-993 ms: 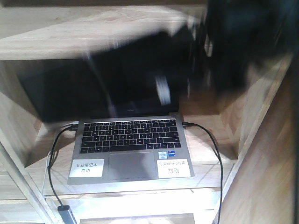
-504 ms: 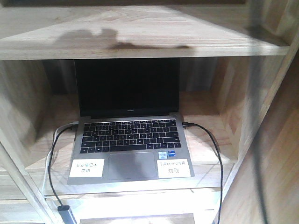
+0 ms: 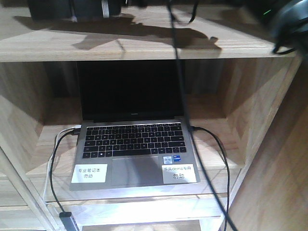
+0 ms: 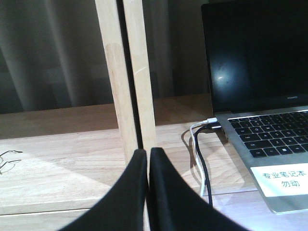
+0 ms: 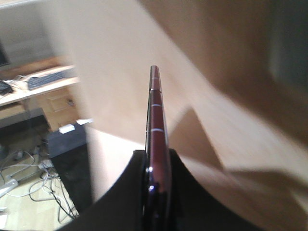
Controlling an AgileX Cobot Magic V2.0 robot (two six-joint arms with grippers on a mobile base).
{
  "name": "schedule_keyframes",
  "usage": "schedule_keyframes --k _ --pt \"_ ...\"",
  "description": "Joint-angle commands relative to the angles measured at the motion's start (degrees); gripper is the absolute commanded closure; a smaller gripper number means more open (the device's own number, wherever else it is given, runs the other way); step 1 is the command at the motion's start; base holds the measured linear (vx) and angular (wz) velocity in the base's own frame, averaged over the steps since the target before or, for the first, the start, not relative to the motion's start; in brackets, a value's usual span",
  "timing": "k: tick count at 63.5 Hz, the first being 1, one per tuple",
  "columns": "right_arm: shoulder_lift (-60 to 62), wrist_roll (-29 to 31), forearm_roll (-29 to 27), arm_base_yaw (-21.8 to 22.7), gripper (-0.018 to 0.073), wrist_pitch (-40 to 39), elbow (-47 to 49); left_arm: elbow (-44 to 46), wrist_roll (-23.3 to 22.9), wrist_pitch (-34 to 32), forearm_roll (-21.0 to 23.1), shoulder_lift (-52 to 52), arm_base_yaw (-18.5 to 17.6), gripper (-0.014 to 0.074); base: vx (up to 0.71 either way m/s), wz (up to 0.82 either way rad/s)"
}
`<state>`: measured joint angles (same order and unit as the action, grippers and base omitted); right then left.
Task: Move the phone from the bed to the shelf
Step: 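Raise the right gripper with the phone onto the upper shelf, then open the right gripper to release the phone on the shelf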
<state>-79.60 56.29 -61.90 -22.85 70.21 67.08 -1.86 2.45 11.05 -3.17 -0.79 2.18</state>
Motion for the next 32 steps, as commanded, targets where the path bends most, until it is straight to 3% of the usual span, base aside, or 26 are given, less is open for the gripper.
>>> schedule_keyframes --k 1,32 --pt "2.0 0.4 -5.0 0.0 0.0560 3.7 1.5 1.5 -0.2 -4.0 0.3 -0.7 0.0 0.0596 0.00 0.00" --pt "2.0 0.4 -5.0 0.0 0.0560 3.7 1.5 1.5 -0.2 -4.0 0.3 -0.7 0.0 0.0596 0.00 0.00"
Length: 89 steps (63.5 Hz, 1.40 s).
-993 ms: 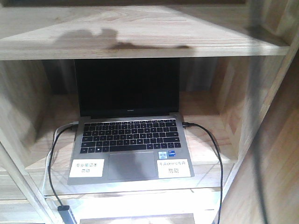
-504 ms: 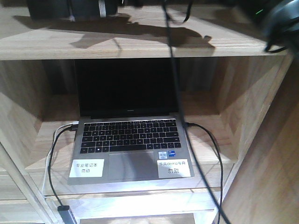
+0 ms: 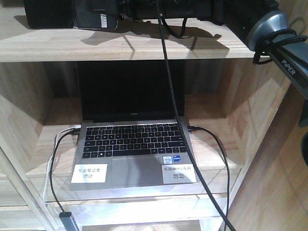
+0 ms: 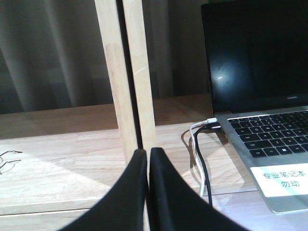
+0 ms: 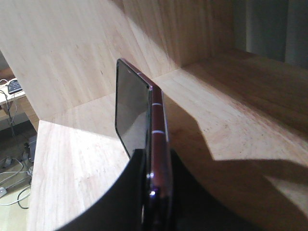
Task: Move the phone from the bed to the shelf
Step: 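Open the right gripper to release the phone on the shelf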
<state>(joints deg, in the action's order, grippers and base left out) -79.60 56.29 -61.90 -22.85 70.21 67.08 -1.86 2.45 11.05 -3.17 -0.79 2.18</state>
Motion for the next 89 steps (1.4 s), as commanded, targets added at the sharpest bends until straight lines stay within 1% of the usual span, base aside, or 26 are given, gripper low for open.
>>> schedule_keyframes --k 1,89 --pt "2.0 0.4 -5.0 0.0 0.0560 3.7 1.5 1.5 -0.2 -4.0 0.3 -0.7 0.0 0.0596 0.00 0.00" --pt "2.0 0.4 -5.0 0.0 0.0560 3.7 1.5 1.5 -0.2 -4.0 0.3 -0.7 0.0 0.0596 0.00 0.00"
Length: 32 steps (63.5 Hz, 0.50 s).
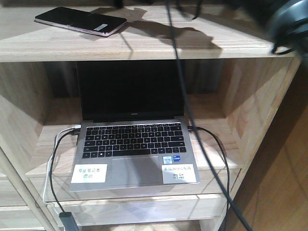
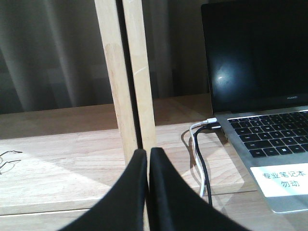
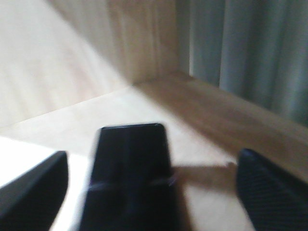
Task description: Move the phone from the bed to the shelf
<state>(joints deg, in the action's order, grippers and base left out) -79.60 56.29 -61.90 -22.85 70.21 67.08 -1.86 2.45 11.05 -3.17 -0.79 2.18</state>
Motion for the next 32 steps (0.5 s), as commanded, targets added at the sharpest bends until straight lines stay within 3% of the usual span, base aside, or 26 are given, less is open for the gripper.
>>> schedule_keyframes --k 1,32 --pt "2.0 0.4 -5.0 0.0 0.0560 3.7 1.5 1.5 -0.2 -4.0 0.3 -0.7 0.0 0.0596 0.00 0.00" --pt "2.0 0.4 -5.0 0.0 0.0560 3.7 1.5 1.5 -0.2 -4.0 0.3 -0.7 0.0 0.0596 0.00 0.00"
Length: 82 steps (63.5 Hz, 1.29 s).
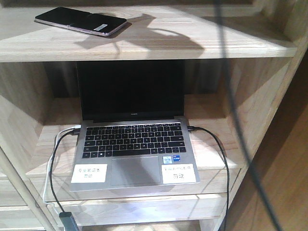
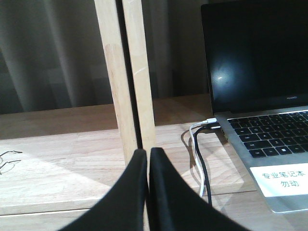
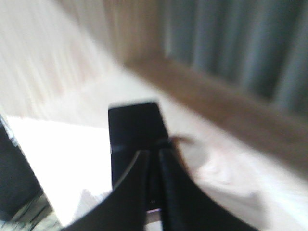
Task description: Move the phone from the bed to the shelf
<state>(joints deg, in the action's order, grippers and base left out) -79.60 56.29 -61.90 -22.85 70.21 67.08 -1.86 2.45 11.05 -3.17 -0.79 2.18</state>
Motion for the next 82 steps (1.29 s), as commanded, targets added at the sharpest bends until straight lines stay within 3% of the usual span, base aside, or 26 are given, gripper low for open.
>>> schedule_keyframes --k 1,82 --pt "2.0 0.4 -5.0 0.0 0.0560 3.7 1.5 1.5 -0.2 -4.0 0.3 -0.7 0.0 0.0596 0.00 0.00" --pt "2.0 0.4 -5.0 0.0 0.0560 3.7 1.5 1.5 -0.2 -4.0 0.3 -0.7 0.0 0.0596 0.00 0.00"
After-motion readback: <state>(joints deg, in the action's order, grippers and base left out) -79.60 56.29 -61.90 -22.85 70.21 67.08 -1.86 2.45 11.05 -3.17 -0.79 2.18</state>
